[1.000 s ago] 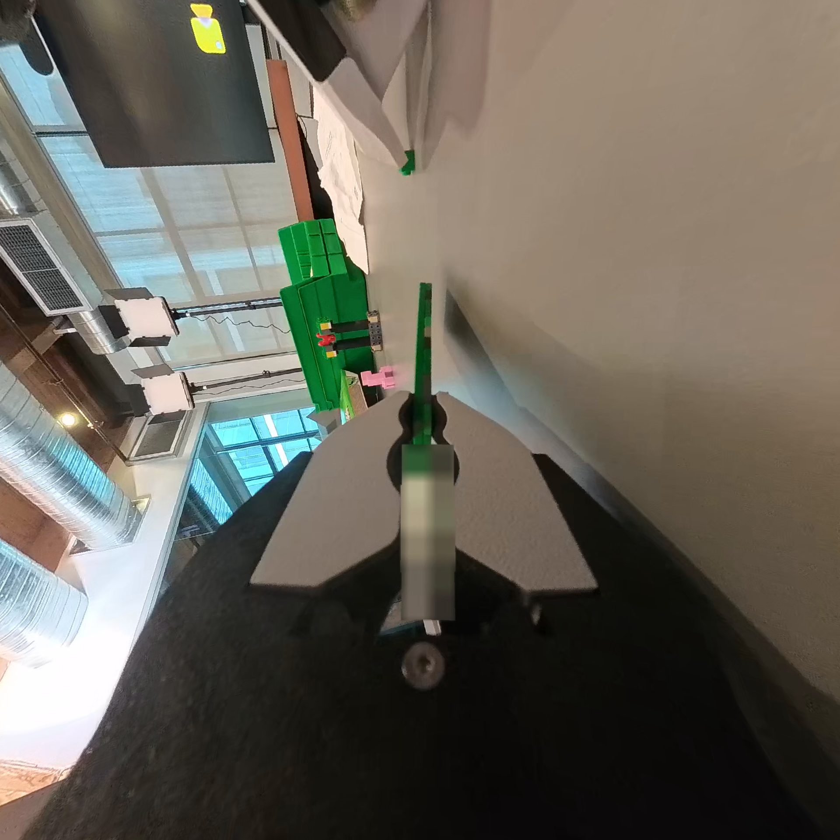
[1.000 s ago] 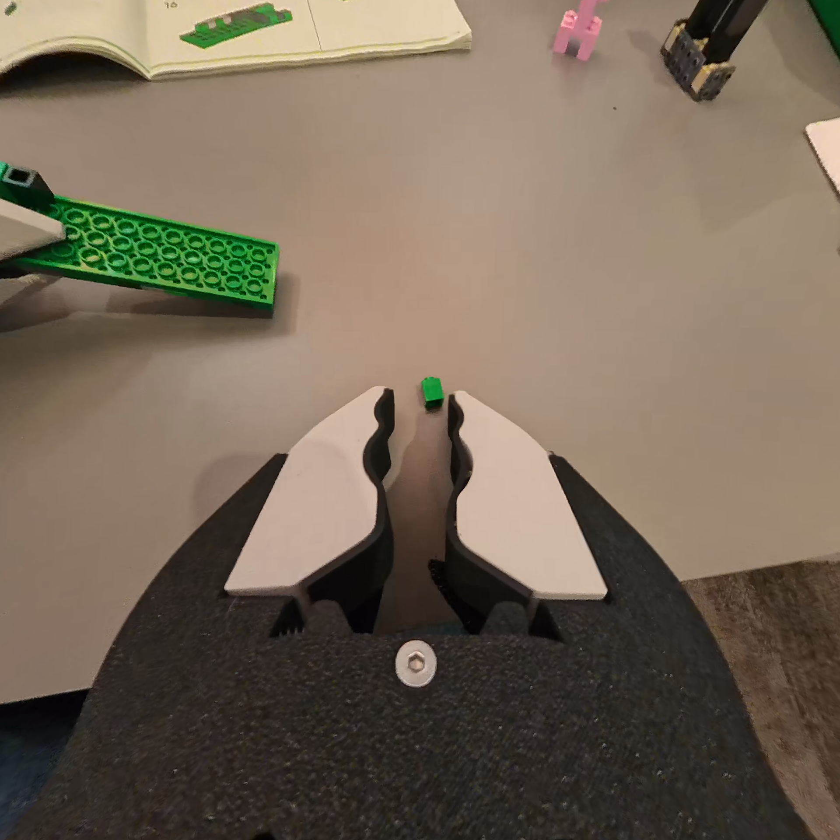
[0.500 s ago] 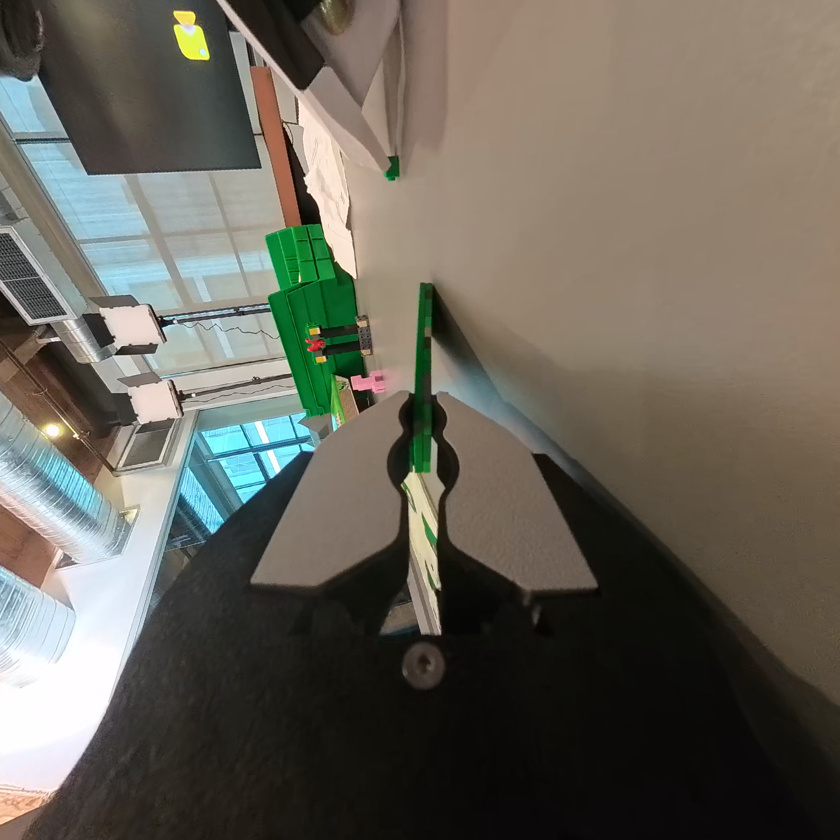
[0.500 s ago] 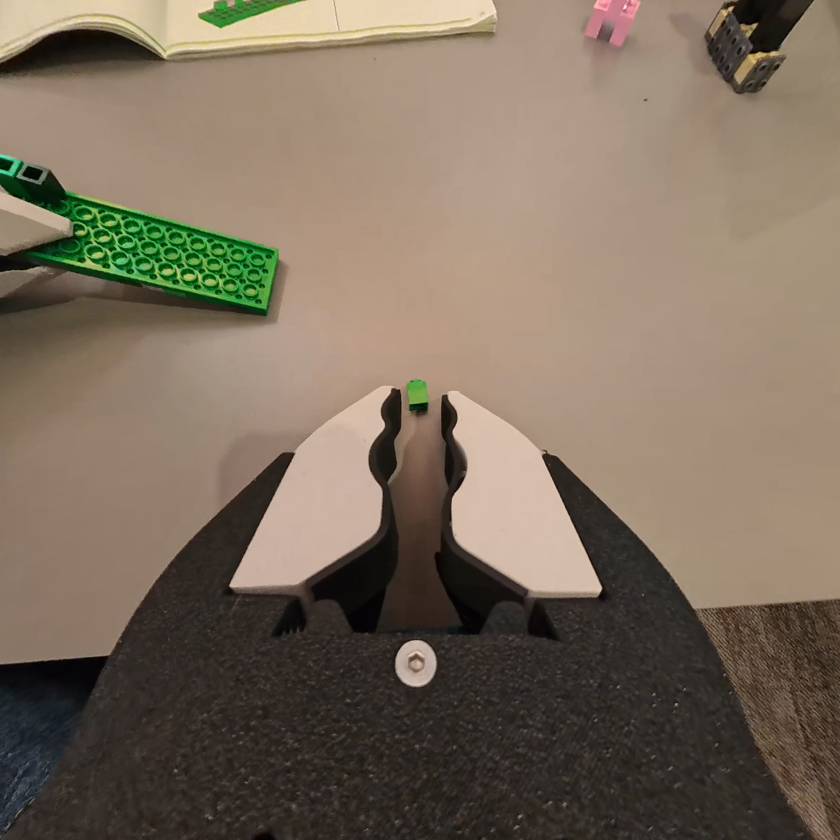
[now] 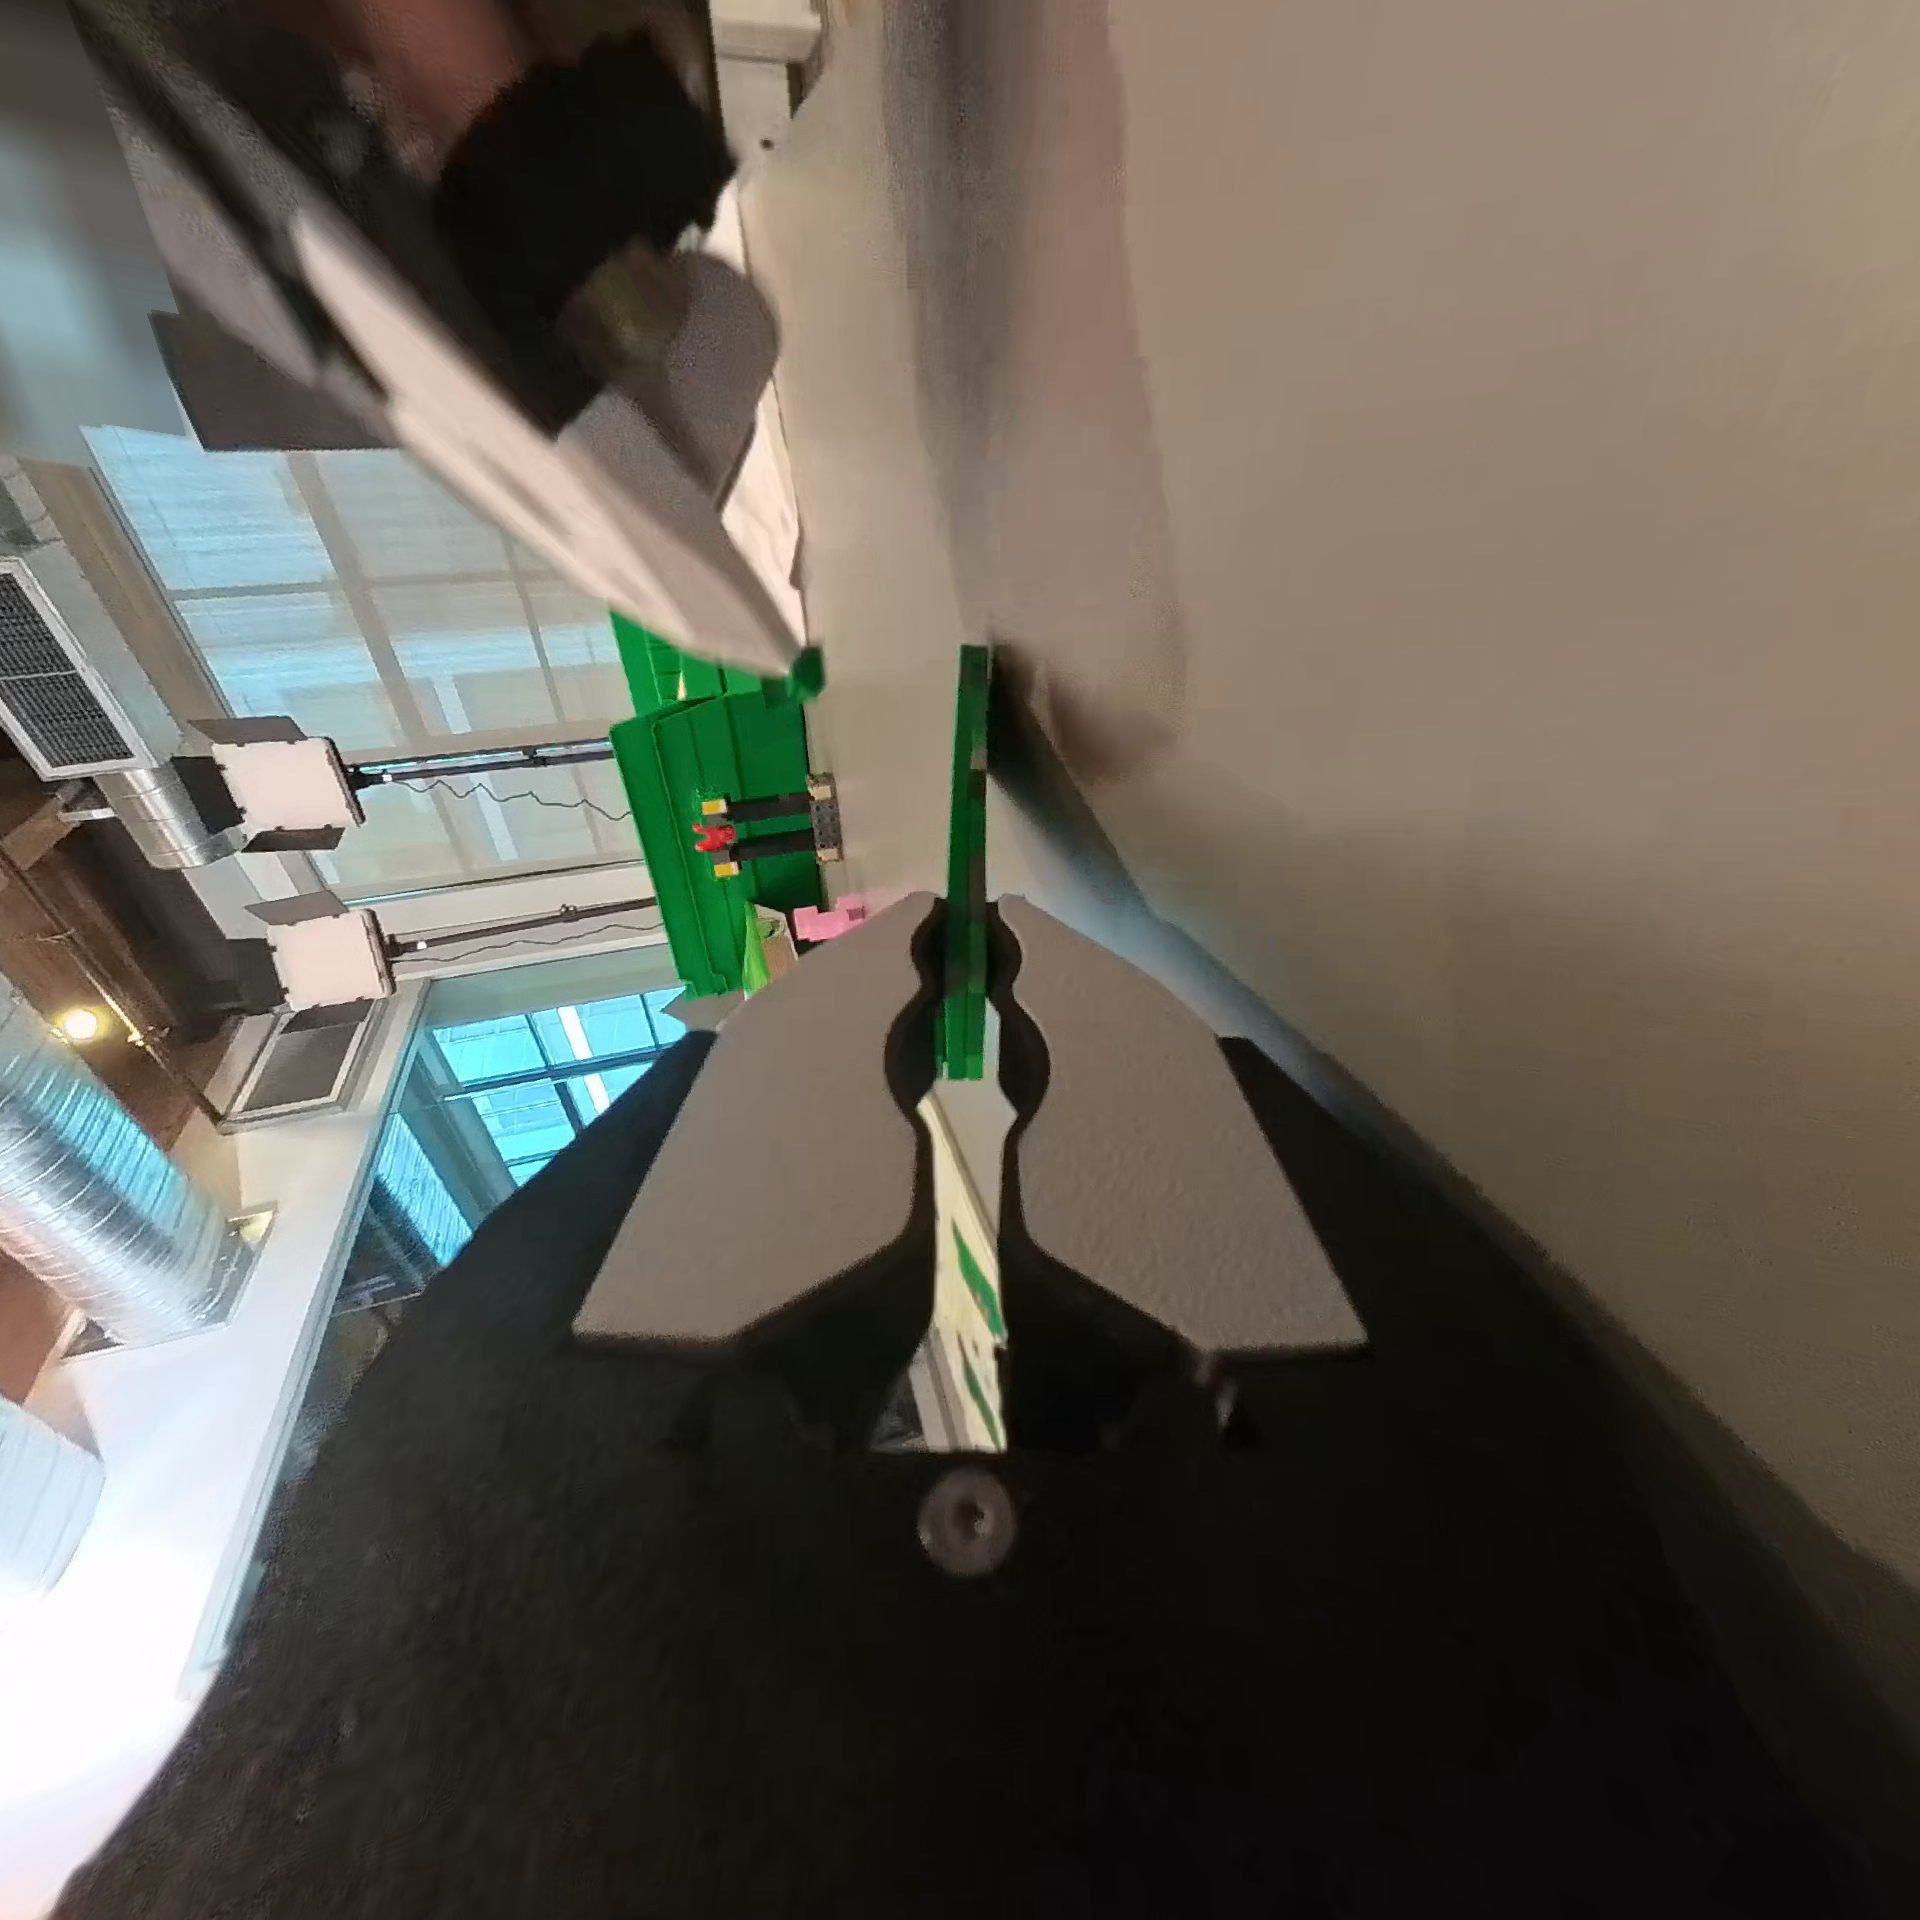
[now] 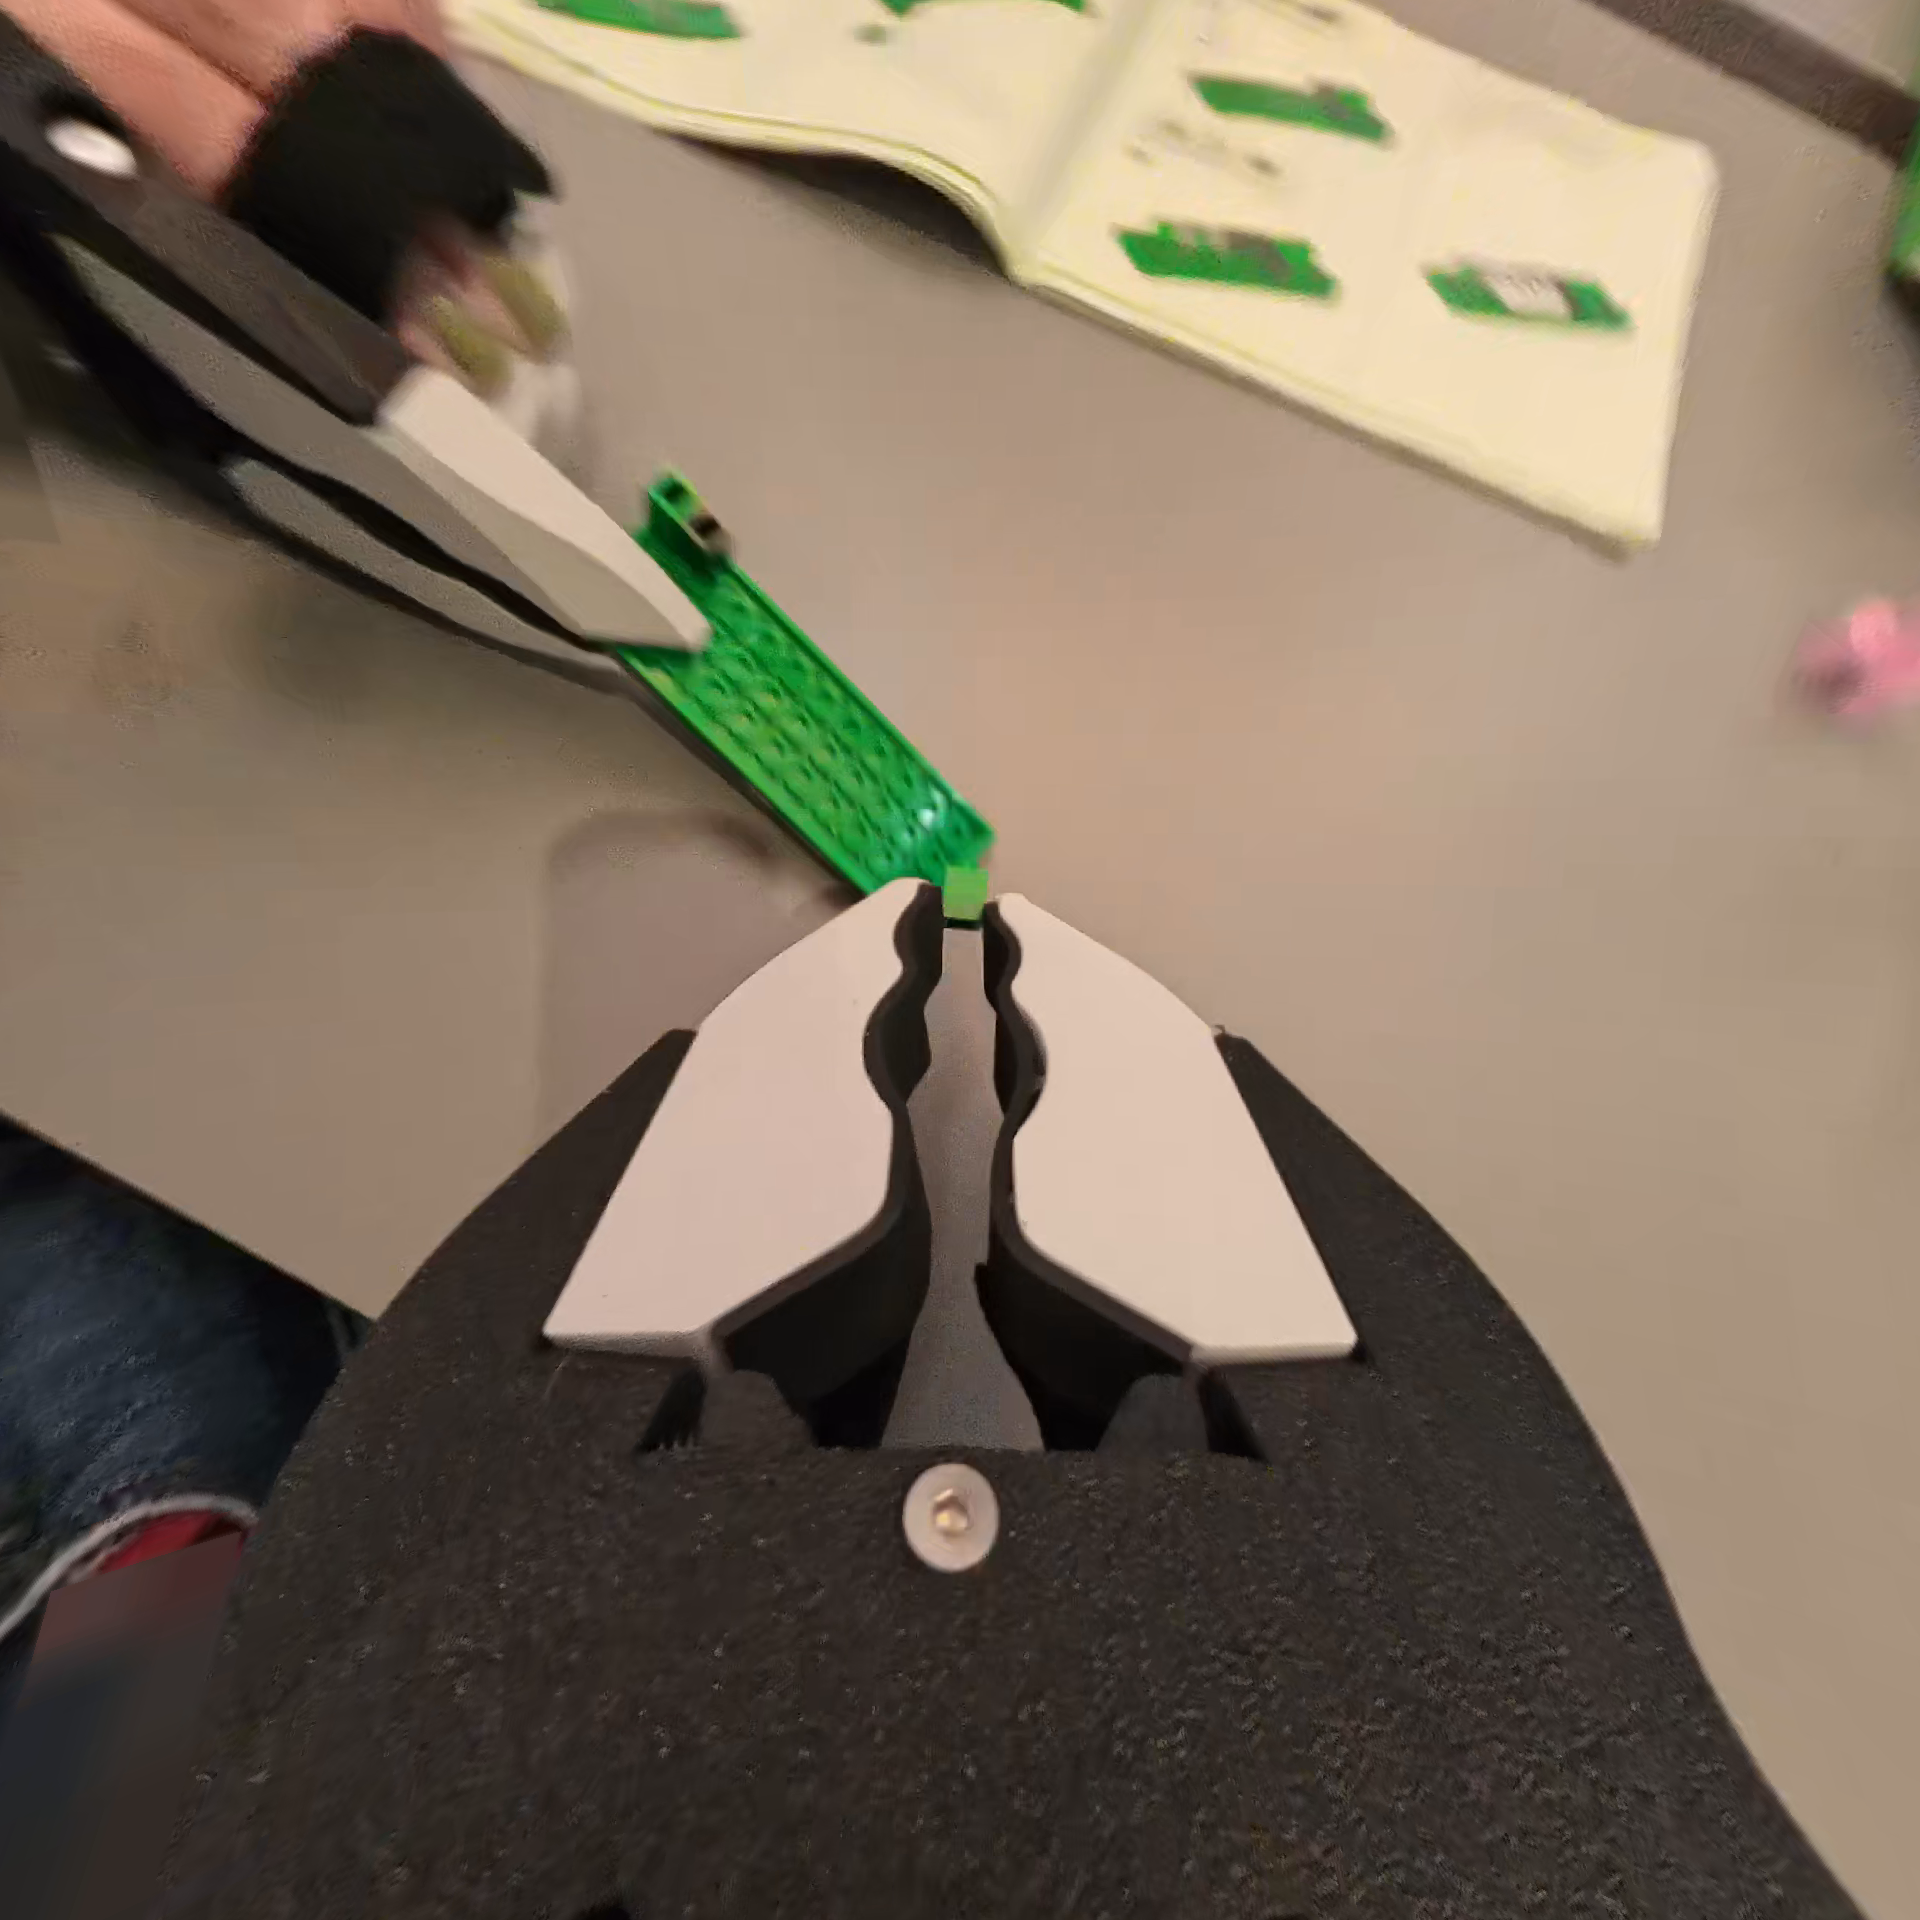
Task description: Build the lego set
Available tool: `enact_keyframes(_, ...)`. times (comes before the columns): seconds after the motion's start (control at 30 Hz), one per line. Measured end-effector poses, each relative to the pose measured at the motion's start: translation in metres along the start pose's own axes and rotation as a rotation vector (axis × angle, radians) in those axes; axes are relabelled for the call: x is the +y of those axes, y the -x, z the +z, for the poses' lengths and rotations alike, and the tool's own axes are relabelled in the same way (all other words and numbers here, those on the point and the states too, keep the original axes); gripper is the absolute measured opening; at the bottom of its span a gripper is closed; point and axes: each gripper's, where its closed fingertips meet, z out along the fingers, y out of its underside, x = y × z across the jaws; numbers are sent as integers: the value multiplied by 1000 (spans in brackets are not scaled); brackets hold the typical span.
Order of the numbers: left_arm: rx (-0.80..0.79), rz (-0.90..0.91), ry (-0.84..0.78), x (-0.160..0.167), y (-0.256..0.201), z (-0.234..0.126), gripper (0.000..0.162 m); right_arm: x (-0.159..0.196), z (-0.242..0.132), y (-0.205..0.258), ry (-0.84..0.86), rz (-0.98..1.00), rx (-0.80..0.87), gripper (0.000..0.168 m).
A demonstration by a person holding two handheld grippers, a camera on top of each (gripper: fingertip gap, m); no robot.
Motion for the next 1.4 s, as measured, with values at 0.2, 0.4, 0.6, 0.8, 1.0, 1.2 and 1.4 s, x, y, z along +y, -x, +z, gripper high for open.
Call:
enact_keyframes(0.2, 0, -11, -37, -7, 2, -2, 6, -40, 17, 33, 233, -383, -307, 7)
enact_keyframes(0.4, -9, 1, -43, -9, 3, -2, 6, -38, 30, 44, 430, -575, -485, 7)
enact_keyframes(0.6, -8, 35, -44, -10, 1, -2, 6, -34, 34, 46, 514, -666, -517, 6)
enact_keyframes(0.8, -13, 47, -48, -13, 1, -2, 6, -34, 35, 48, 542, -711, -524, 7)
enact_keyframes(1.0, -9, 62, -48, -14, 0, -1, 6, -35, 37, 51, 562, -724, -534, 7)
enact_keyframes(1.2, 1, 61, -52, -14, -2, -1, 6, -35, 39, 52, 542, -679, -554, 7)
enact_keyframes(1.4, 4, 98, -49, -16, -3, -1, 6, -33, 39, 54, 527, -658, -589, 7)
